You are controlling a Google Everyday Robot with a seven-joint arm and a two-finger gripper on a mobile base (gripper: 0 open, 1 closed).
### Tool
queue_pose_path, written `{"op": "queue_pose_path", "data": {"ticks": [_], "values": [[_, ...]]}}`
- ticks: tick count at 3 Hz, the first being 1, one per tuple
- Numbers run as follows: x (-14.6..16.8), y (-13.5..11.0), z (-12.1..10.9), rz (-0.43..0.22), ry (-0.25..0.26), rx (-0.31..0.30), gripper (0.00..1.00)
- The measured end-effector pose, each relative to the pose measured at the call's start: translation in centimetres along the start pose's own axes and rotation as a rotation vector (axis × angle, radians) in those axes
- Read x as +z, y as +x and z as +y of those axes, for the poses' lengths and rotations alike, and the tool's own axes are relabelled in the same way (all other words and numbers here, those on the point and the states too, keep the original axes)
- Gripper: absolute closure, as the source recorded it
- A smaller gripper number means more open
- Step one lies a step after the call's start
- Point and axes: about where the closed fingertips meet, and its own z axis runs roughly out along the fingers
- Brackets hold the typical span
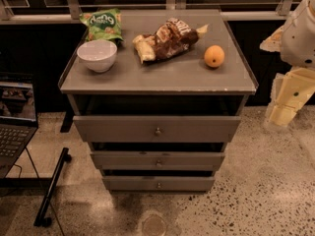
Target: Open middle drawer
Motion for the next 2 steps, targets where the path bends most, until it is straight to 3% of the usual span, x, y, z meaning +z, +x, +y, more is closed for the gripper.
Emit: {"op": "queue_pose_path", "data": {"ticks": [2], "values": [[0.21,0.25,0.09,-0.018,0.018,0.015,0.00]]}}
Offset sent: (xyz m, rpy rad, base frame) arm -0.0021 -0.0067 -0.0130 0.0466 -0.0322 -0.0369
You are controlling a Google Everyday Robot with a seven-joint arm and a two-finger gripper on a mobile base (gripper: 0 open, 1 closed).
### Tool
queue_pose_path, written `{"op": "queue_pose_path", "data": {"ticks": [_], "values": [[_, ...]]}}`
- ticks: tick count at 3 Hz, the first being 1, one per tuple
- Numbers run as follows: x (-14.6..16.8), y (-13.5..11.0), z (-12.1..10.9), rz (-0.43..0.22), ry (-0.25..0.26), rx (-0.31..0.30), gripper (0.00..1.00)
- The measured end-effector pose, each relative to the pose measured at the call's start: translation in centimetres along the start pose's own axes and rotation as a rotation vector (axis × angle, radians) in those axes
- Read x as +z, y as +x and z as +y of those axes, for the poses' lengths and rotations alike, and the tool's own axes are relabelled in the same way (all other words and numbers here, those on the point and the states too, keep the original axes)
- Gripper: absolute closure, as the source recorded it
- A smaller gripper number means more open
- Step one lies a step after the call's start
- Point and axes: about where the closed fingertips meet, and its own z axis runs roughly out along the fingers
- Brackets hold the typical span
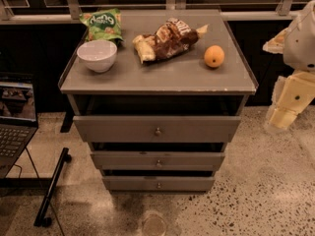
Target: Open middle drawer
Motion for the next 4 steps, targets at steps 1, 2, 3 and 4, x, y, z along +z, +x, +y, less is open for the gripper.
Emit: {"op": "queue_pose_path", "data": {"ticks": [1,2,3,4], "values": [[0.8,0.7,2.5,-0.079,0.022,0.080,0.00],[6.5,3.9,6.0,-0.183,-0.027,0.287,0.00],[15.1,6.1,7.2,-0.257,-0.087,0.456,0.00],[21.9,6.2,4.2,-0.362,-0.077,0.559,0.00]]}}
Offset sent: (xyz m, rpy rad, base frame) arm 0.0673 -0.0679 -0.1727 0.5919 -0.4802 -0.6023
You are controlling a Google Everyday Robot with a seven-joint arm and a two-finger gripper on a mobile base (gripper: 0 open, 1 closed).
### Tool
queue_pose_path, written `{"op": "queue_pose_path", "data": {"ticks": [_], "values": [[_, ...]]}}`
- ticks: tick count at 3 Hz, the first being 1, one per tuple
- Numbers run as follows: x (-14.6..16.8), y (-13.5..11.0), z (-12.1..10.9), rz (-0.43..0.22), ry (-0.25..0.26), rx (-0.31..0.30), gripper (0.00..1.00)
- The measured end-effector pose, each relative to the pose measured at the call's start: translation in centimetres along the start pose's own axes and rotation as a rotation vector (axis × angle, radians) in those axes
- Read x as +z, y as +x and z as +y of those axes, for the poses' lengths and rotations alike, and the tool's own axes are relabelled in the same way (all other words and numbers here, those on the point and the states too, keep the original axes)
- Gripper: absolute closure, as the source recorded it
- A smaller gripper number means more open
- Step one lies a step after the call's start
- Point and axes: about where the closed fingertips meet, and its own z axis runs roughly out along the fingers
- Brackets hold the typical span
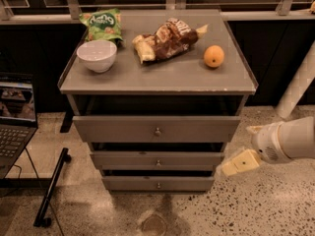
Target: Open middle drawer
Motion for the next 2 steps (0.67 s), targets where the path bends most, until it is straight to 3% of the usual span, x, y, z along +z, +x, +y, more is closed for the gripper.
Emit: {"op": "queue_pose_path", "data": {"ticks": [1,2], "values": [[2.09,0.22,-2.43,-0.045,0.046,0.032,0.16],[1.99,0.11,-2.41,-0.045,0.048,0.030,0.39]]}}
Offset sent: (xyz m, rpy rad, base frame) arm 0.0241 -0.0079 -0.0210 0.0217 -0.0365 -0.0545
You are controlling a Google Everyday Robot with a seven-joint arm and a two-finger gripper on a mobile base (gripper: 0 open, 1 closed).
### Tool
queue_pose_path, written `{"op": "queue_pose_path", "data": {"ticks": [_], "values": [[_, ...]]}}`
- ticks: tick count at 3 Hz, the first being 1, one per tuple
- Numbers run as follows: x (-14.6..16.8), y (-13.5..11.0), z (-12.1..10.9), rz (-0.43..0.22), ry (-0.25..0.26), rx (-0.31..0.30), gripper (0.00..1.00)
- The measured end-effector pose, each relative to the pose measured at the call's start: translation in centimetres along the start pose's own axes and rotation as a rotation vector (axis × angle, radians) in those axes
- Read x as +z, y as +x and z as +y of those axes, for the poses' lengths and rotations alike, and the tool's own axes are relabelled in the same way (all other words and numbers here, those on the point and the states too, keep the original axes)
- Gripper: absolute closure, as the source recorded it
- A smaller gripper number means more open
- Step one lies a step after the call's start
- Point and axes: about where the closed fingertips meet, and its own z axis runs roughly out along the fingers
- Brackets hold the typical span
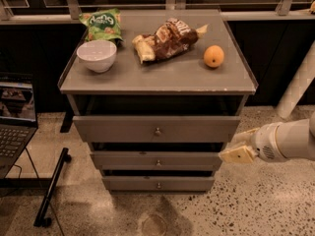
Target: Open middle drawer
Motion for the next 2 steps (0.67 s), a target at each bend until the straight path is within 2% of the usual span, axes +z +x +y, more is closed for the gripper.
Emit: {"op": "queue_pose_path", "data": {"ticks": [2], "values": [[-0.28,0.06,0.26,-0.004,0.011,-0.002,0.86]]}}
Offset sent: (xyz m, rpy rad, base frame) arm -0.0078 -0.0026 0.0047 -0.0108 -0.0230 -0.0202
